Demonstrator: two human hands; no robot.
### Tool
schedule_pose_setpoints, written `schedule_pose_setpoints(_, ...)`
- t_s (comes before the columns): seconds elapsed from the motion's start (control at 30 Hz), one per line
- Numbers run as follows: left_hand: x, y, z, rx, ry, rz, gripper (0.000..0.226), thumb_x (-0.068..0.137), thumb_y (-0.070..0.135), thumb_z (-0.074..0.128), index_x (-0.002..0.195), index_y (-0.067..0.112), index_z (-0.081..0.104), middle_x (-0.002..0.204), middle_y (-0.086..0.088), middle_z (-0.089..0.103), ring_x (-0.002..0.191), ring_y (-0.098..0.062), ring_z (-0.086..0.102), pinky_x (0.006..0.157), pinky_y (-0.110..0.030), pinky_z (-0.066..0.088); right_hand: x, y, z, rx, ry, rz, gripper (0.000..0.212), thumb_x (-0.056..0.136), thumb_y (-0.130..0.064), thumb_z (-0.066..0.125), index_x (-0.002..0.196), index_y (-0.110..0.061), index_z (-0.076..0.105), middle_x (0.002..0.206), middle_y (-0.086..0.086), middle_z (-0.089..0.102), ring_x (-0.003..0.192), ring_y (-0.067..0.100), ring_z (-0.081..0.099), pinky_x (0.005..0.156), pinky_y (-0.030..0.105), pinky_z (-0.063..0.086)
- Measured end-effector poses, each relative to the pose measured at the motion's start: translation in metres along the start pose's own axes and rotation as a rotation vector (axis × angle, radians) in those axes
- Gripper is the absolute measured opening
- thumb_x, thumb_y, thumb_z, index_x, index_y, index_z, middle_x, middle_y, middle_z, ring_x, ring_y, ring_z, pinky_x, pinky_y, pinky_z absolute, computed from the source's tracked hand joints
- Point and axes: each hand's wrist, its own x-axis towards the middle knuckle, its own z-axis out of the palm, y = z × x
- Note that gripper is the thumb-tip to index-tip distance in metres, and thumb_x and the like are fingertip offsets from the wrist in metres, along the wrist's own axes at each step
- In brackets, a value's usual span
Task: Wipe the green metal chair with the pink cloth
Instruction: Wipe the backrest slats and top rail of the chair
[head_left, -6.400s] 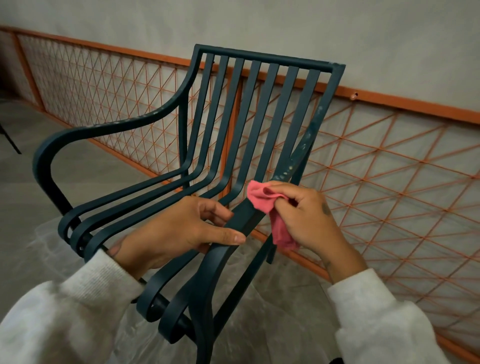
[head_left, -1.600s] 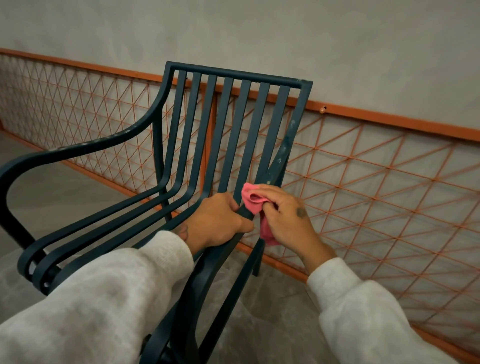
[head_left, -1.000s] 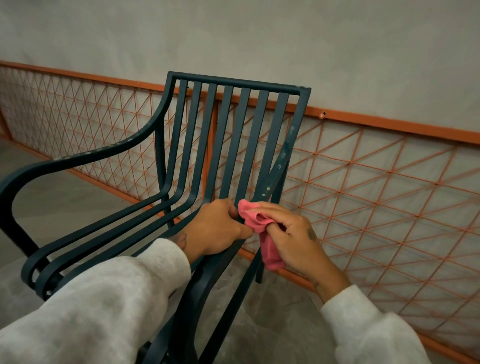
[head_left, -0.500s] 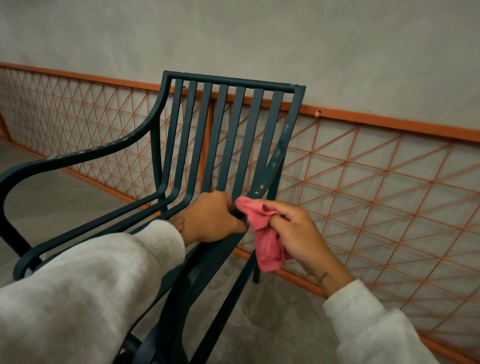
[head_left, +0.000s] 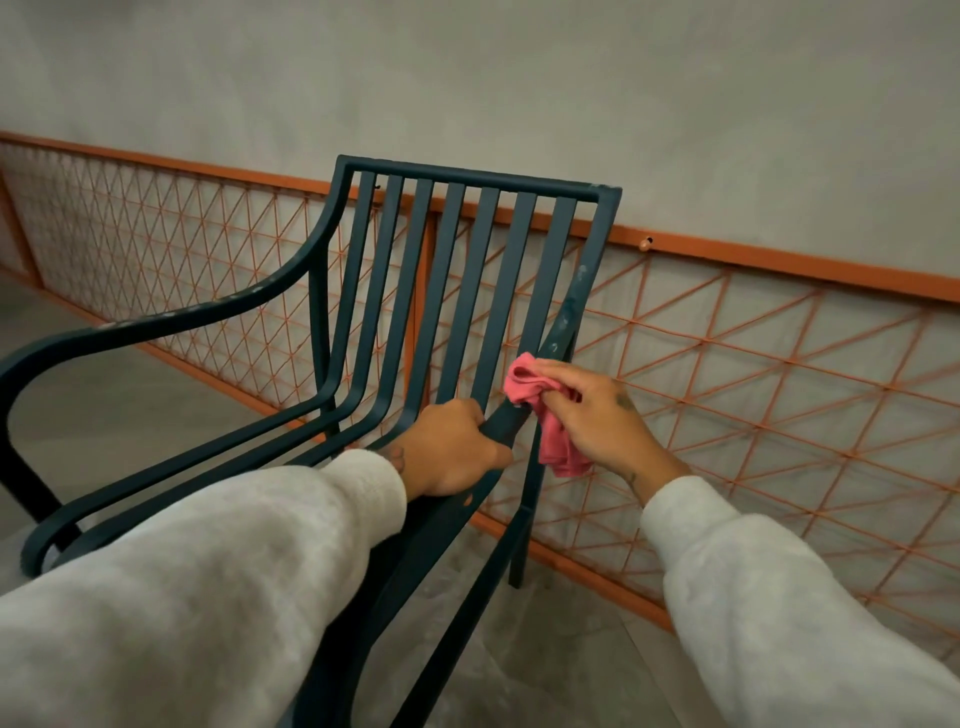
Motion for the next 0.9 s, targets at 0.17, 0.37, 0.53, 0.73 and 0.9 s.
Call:
schedule_pose_setpoints(0.17,0.001,-0.001,0.001,-0.001,-0.012,0.05,0.019,0.078,0.031,0.068,0.088,0.019,0.058,0.082,-0.003,0.066,0.071,-0.019,0.064,0.056,-0.028,0.049,-0.019,0.003,0.014,0.106,-0.12,-0.04,0.041,0.096,-0.002,0.053,0.123,-0.029,0.067,0.131,-0.017,0.06,0.117,0.001,0.056,0.095,0.02,0.05)
schedule_pose_setpoints(0.37,0.0,-0.002,-0.001,-0.061,-0.032,0.009,0.027,0.077,0.033,0.071,0.095,0.016,0.062,0.082,-0.005,0.072,0.068,-0.021,0.07,0.057,-0.03,0.056,-0.005,0.014,-0.001,0.003,-0.037,-0.018,0.043,0.096,0.0,0.05,0.114,-0.033,0.071,0.131,-0.022,0.058,0.119,0.005,0.057,0.1,0.023,0.047)
schedule_pose_setpoints(0.53,0.002,-0.002,-0.001,-0.054,-0.032,0.008,0.026,0.077,0.034,0.071,0.094,0.018,0.059,0.082,-0.003,0.07,0.065,-0.017,0.068,0.055,-0.028,0.052,0.01,0.006,0.005,-0.033,-0.117,-0.062,0.051,0.093,0.004,0.049,0.122,-0.034,0.067,0.128,-0.031,0.054,0.107,-0.007,0.056,0.086,0.007,0.044)
schedule_pose_setpoints(0.73,0.001,-0.004,-0.002,-0.008,-0.057,0.017,0.028,0.079,0.037,0.068,0.097,0.02,0.054,0.089,-0.004,0.065,0.074,-0.018,0.064,0.06,-0.03,0.049,-0.011,0.017,-0.004,0.109,-0.189,-0.035,0.05,0.092,0.002,0.058,0.109,-0.043,0.07,0.121,-0.034,0.058,0.104,-0.017,0.056,0.076,0.003,0.046)
schedule_pose_setpoints(0.9,0.001,0.0,-0.004,0.016,-0.092,0.023,0.032,0.082,0.037,0.067,0.104,0.019,0.052,0.089,-0.004,0.065,0.07,-0.017,0.066,0.057,-0.029,0.053,0.012,0.008,-0.004,-0.076,-0.053,-0.042,0.044,0.095,0.005,0.05,0.125,-0.023,0.066,0.126,-0.023,0.053,0.086,-0.018,0.051,0.077,-0.006,0.036)
